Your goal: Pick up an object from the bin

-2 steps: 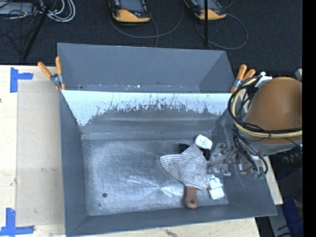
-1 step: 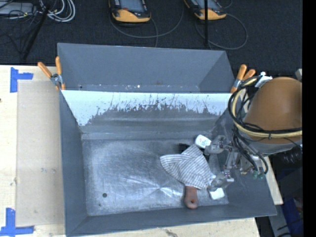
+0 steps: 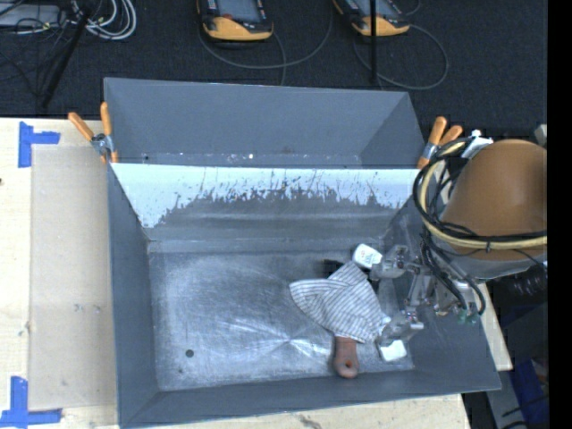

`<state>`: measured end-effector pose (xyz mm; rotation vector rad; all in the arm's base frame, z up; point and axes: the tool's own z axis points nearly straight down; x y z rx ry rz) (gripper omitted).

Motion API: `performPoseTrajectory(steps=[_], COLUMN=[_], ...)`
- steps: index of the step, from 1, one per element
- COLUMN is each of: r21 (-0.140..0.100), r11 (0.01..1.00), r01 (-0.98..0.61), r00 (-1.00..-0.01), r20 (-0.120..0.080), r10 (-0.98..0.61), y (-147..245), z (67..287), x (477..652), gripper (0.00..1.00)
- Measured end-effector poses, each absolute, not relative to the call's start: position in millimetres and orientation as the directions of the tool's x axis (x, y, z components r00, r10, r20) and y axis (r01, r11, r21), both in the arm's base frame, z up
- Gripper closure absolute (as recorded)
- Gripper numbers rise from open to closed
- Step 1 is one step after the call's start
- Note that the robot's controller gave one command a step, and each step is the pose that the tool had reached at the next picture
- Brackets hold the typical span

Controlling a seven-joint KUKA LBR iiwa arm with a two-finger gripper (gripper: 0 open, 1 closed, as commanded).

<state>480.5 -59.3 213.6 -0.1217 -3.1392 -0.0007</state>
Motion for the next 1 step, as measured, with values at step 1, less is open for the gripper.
performPoseTrajectory(steps=[1], r21=[-0.001], r11=[1.000], r01=[0.027], r00=[-1.000], r20=[-0.007], r10=[0.027], y=[-46.5], z=[180.3], x=[533.3], gripper=[0.00])
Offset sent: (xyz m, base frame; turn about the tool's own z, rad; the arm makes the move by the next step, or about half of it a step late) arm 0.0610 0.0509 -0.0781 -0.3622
